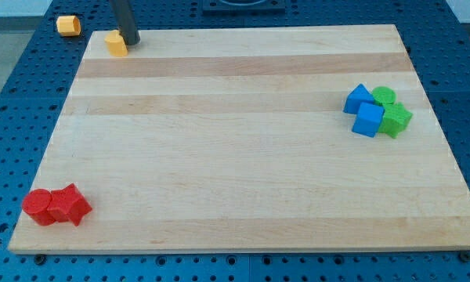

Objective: Move yellow heart towards bottom left

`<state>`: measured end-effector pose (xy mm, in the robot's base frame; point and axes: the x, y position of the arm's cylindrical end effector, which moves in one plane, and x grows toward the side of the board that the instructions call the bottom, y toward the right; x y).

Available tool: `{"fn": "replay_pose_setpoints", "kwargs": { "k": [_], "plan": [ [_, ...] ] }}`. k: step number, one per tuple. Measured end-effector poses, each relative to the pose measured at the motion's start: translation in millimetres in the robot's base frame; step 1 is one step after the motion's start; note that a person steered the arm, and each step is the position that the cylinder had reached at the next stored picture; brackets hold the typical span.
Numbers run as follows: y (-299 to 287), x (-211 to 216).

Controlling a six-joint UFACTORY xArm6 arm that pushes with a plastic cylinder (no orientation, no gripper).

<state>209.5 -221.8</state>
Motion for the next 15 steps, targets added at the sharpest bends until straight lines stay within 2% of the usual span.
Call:
{"fn": "replay_pose_setpoints", "kwargs": {
  "k": [1,2,3,5,7,8,9,12,13,14,15],
  "plan": [
    [-4,-18],
    [-33,-16],
    [-80,15],
    [-64,50],
    [-83,16],
    [-55,-1],
    [-23,5],
    [-16,114],
    [-40,93],
    [-55,55],
    [-35,27]
  ]
}}
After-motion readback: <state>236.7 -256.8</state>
